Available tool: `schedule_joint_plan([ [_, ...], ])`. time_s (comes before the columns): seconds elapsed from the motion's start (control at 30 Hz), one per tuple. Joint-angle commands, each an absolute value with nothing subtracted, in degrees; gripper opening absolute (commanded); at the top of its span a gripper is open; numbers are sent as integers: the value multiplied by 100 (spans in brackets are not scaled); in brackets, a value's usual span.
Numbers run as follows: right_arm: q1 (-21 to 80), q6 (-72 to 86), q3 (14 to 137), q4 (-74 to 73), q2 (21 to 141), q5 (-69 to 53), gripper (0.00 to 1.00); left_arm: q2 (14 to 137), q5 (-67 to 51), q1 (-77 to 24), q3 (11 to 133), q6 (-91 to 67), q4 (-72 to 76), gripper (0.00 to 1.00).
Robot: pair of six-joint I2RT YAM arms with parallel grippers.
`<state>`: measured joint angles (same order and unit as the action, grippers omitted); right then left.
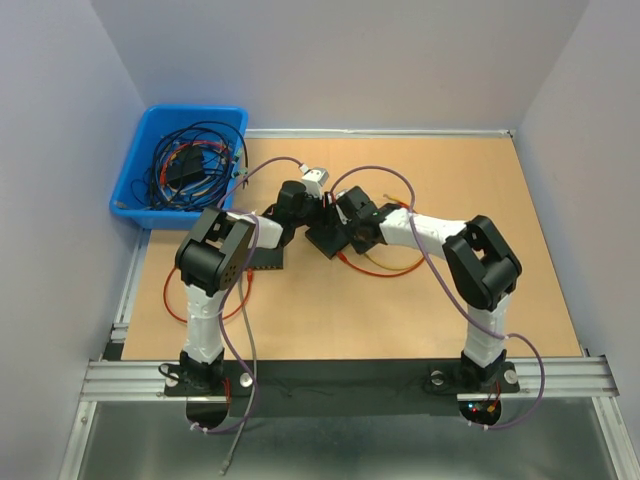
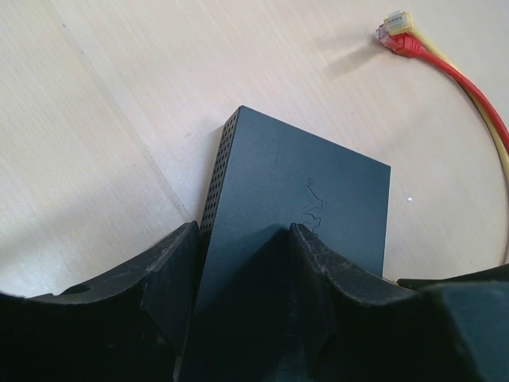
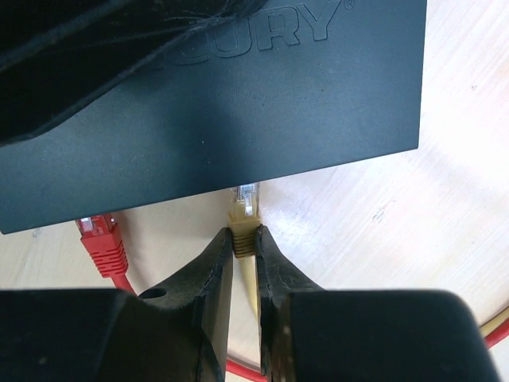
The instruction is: Insert the plug into the switch port
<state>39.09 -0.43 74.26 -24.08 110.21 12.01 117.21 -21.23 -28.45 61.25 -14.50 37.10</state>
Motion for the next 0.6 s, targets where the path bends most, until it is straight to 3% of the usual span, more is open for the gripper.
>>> schedule_joint_plan([
  [0.0, 3990, -18, 8077, -1125, 10995, 1152, 0, 12023, -2900, -3217, 6056, -1521, 2751, 57],
  [0.57, 4192, -18, 8631, -1424, 11303, 1301, 0, 12102, -2918, -3217, 6108, -1521, 2742, 57],
])
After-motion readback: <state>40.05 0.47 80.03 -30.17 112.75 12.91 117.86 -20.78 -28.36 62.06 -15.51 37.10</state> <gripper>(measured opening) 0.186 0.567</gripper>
